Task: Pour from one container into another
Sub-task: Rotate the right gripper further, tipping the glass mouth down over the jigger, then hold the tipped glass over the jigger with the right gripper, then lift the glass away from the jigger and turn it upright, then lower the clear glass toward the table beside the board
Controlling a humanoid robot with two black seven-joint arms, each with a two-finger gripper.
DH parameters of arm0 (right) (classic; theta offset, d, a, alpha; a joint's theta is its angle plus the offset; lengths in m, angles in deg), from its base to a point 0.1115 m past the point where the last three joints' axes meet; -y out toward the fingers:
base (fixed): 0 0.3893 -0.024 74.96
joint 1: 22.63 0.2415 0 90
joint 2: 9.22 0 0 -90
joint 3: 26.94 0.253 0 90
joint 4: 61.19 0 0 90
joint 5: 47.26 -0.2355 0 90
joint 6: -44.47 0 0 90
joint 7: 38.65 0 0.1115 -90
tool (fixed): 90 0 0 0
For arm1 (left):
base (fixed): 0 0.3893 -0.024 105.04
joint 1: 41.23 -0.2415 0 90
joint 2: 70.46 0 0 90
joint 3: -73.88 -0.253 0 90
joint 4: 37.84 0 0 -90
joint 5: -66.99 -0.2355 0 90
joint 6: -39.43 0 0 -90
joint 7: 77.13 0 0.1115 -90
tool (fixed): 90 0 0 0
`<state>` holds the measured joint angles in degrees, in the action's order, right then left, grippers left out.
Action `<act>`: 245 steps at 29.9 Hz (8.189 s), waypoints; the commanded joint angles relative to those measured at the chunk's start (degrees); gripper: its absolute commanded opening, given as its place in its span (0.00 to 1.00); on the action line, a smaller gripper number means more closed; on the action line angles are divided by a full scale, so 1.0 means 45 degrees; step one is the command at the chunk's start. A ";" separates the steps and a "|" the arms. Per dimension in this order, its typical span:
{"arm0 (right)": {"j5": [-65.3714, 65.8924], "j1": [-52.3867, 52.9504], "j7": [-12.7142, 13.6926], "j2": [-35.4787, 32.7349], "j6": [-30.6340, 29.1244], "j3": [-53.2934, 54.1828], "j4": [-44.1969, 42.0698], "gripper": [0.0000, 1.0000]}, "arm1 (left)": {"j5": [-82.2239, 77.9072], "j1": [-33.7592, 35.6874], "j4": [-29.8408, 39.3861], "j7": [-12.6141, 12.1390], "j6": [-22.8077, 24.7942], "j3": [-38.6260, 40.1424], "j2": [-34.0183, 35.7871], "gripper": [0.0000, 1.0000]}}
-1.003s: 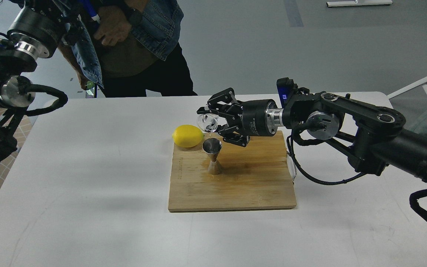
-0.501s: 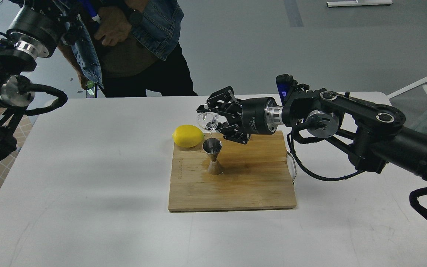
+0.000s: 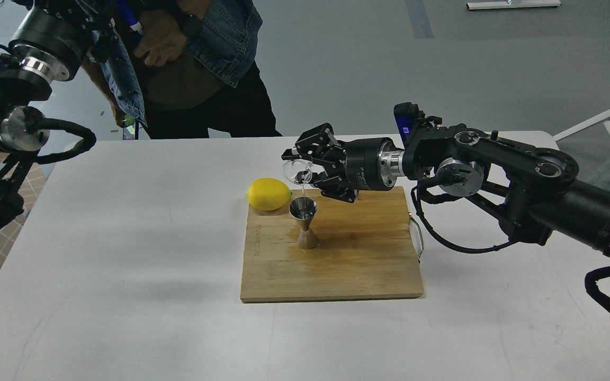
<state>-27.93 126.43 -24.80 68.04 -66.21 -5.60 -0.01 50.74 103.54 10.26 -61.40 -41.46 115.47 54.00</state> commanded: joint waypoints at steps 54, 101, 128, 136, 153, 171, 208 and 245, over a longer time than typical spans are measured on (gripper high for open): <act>0.1192 0.0624 -0.0323 0.0214 -0.0013 -0.0641 0.0136 0.43 | -0.0001 0.0076 -0.0007 -0.0058 -0.0014 -0.0022 0.0019 0.98; 0.1368 0.1425 -0.0303 0.0018 -0.0834 -0.1441 0.0156 0.43 | -0.0001 0.0194 -0.0046 -0.0078 0.0005 -0.0022 -0.0001 0.98; 0.1348 0.1327 -0.0323 -0.0314 -0.1205 -0.1422 0.0292 0.43 | -0.0001 0.0213 -0.0046 -0.0156 -0.0014 -0.0022 -0.0040 0.98; 0.1348 0.1327 -0.0323 -0.0314 -0.1380 -0.1441 0.0292 0.43 | -0.0001 0.0233 -0.0065 -0.0156 -0.0014 -0.0042 -0.0040 0.98; 0.1016 0.1288 -0.0323 -0.0352 -0.1575 -0.1344 0.0117 0.43 | -0.0001 0.0311 -0.0105 -0.0175 -0.0014 -0.0042 -0.0079 0.98; -0.1483 0.1171 -0.0147 -0.0450 -0.1626 -0.1266 -0.0528 0.44 | -0.0001 0.0389 -0.0144 -0.0175 -0.0014 -0.0022 -0.0079 0.98; -0.8378 -0.4706 -0.0088 -0.2207 -0.1626 0.4924 -0.1134 0.44 | -0.0001 0.0526 -0.0163 -0.0195 -0.0014 -0.0159 -0.0137 0.98; -0.9706 -1.1681 -0.0147 -0.1095 -0.1626 1.1898 -0.1660 0.45 | -0.0021 0.0545 -0.0163 -0.0254 -0.0034 -0.0256 -0.0567 0.98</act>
<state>-71.61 74.02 -25.46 62.50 -73.53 47.13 -6.62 50.64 105.91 9.53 -62.53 -41.57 114.40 51.51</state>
